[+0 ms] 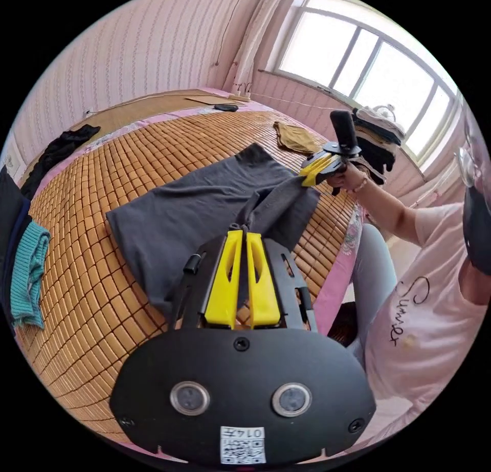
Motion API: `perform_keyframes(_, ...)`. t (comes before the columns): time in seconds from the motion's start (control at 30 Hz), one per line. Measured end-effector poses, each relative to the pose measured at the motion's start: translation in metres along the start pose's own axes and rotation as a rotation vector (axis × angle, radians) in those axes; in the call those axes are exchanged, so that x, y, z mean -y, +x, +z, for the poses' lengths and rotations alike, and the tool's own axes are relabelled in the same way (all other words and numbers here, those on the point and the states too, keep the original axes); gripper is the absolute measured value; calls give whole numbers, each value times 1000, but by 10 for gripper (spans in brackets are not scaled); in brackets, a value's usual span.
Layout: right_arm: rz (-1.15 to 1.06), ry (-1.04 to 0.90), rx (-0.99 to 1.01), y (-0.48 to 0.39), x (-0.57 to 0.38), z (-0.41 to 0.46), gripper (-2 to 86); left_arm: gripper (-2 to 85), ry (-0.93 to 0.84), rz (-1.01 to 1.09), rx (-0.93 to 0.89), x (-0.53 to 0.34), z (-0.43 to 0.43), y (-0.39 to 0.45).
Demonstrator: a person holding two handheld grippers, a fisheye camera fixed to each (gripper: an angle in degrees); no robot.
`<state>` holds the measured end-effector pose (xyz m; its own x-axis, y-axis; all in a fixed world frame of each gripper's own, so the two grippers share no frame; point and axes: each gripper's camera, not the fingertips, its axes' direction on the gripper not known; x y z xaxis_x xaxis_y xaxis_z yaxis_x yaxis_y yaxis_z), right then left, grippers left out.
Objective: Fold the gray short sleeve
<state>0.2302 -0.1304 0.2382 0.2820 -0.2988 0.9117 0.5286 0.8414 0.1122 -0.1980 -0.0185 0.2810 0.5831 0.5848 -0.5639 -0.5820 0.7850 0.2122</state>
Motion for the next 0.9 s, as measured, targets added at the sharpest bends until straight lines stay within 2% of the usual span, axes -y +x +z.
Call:
perform_keyframes(0.07,11,-52,33,-6,-16,0,39,27,-86,-18,16,-31,-1,6)
perform_keyframes(0.2,103,-61,-113,-4,-37,-11,56,47,-114,-112,63,-57,-11,-11)
perform_keyframes(0.27,141,-1,-155,1,-36,-24,58,49,-44,-195,91,-57,-25,-35)
perform_keyframes(0.37,215,99,-322,15,-24,-41,61,48,68,-296,166,-42,-35,-74)
perform_keyframes(0.43,305,143,-492,37,-11,-48,68,52,97,-344,205,-27,-32,-100)
perform_keyframes(0.5,387,152,-565,59,-4,-49,86,63,92,-394,235,-14,-23,-126)
perform_keyframes(0.67,475,125,-522,98,10,-39,103,91,59,-491,240,5,2,-173)
perform_keyframes(0.83,489,63,-520,112,13,-25,17,77,-96,-496,257,8,29,-193)
perform_keyframes(0.9,483,91,-493,111,11,-30,7,55,-64,-477,231,6,25,-193)
